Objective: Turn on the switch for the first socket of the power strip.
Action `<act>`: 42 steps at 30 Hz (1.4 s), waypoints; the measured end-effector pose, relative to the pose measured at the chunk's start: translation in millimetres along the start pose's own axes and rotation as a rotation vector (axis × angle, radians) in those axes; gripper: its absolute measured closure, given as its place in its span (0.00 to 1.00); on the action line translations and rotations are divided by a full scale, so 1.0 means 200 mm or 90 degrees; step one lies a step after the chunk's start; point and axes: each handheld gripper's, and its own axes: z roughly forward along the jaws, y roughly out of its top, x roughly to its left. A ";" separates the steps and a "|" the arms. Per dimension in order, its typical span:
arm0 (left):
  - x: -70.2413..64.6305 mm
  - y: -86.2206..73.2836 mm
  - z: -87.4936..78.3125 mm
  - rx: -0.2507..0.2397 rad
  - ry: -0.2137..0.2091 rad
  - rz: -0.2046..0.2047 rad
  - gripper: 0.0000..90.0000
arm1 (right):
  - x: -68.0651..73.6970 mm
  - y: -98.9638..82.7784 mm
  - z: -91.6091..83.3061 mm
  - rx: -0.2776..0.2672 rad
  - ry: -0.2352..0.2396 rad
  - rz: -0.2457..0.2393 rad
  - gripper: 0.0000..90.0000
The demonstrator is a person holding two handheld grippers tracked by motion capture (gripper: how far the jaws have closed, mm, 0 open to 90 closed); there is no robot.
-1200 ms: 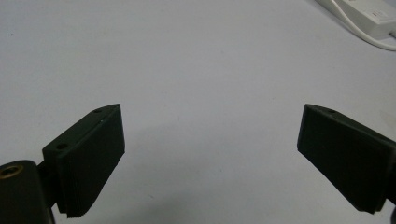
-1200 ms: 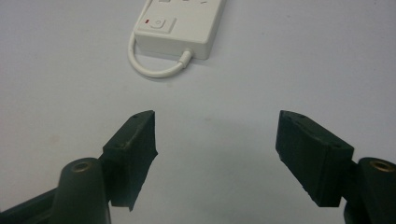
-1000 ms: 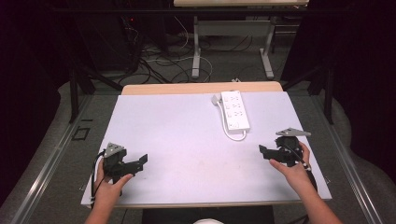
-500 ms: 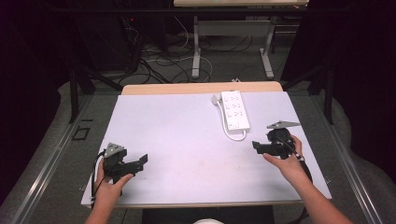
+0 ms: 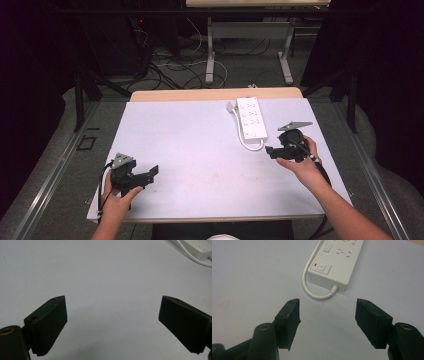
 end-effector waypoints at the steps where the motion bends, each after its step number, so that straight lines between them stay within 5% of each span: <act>1: 0.00 0.00 0.00 -0.002 -0.001 0.000 0.09 | 0.00 0.01 0.00 0.001 0.001 0.002 0.40; 36: 0.00 0.00 0.01 -0.002 0.000 0.003 0.10 | -0.03 0.33 0.04 0.036 0.006 0.012 0.42; 42: 0.00 0.00 0.01 0.003 -0.002 0.004 0.10 | -0.03 0.38 0.09 0.066 0.023 0.011 0.43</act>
